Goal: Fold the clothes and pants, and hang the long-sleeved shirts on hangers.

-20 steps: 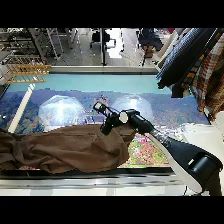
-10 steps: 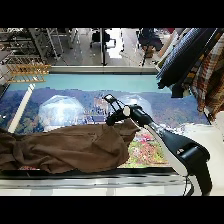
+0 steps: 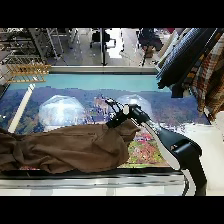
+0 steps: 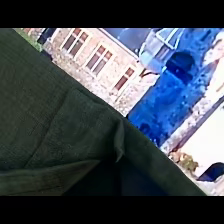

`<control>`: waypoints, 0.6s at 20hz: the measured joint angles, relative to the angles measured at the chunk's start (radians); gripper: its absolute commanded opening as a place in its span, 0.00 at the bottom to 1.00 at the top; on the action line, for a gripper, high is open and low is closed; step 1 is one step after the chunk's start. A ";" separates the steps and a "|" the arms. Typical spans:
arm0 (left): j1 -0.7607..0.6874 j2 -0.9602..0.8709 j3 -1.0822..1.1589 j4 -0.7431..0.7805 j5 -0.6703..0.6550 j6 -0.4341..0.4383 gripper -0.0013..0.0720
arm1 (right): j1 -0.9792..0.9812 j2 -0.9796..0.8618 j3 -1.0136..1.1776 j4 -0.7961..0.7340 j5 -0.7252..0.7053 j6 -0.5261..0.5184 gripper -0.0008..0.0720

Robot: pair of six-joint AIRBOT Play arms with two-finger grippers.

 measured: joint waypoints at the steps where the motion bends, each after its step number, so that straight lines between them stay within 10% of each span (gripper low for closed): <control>1: 0.000 0.000 0.000 0.000 0.003 0.000 0.03 | 0.000 0.002 0.019 -0.006 0.014 0.008 0.04; 12: 0.000 0.000 0.000 -0.039 -0.007 0.000 0.03 | 0.013 0.443 0.217 -0.413 0.675 0.209 0.04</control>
